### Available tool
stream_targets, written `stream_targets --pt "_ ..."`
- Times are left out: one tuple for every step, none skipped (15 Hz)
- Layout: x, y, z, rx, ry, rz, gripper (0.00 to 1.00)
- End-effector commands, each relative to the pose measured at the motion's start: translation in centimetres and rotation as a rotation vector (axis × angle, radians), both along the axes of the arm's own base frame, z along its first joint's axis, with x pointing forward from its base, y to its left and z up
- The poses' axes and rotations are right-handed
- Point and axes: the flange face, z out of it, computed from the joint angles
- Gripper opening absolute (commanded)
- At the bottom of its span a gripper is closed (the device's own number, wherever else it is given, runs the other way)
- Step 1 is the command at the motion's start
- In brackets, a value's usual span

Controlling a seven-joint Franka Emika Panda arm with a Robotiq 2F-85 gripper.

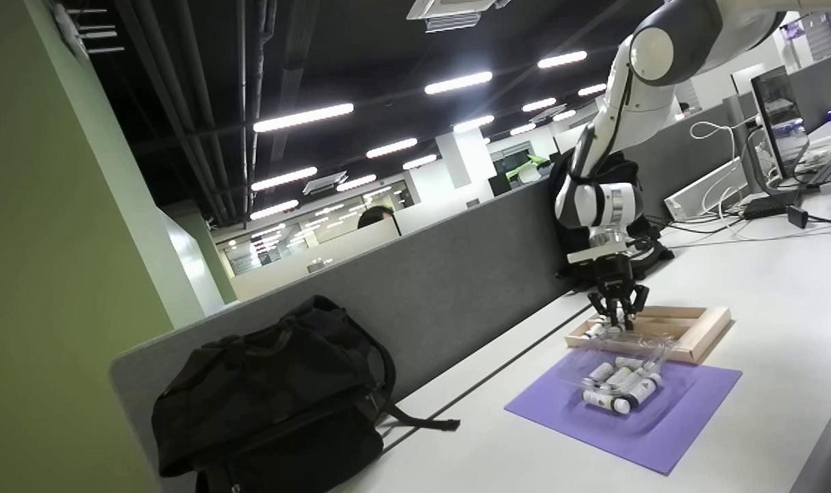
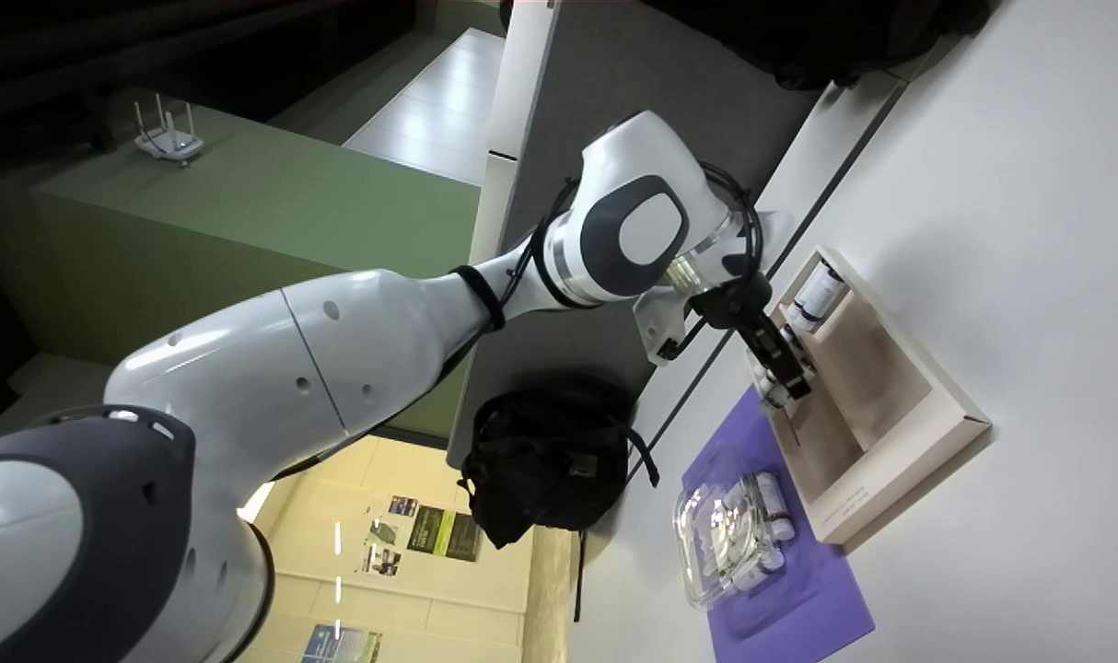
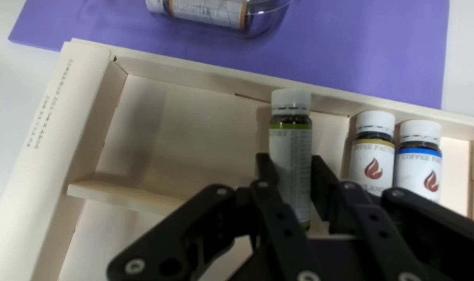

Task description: Pick up the small bottle from the table and put it in the bottom compartment of the wooden tray.

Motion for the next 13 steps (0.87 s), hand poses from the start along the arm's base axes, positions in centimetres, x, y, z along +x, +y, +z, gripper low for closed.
stream_targets --pt "0.7 -0.3 0.4 -0.012 0.018 -0.031 0.62" --pt "0.7 -0.3 0.6 -0.013 0.014 -0.030 0.62" --pt "0.7 -0.2 1.0 -0.013 0.002 -0.024 0.67" --pt "0.6 -0.2 1.5 -0.015 -0.012 -0.019 0.73" --pt "0.4 0.0 2.2 -0.014 -0.028 -0.011 0.79" --pt "0.3 0.1 2.9 -0.014 -0.043 -0.002 0.86" --pt "0.2 0.2 3.7 -0.020 -0.065 0.006 0.92" --pt "0.0 0.3 4.7 -0.021 -0.087 0.020 0.98" --pt "-0.3 0.4 5.6 -0.026 -0.108 0.032 0.99" --pt "-0.7 0.3 6.6 -0.031 -0.135 0.051 1.00" --pt "0.8 0.0 4.1 -0.029 -0.095 0.040 0.91" --pt "0.7 0.0 5.0 -0.033 -0.112 0.049 0.96" --pt "0.4 0.1 5.7 -0.033 -0.120 0.055 1.00"
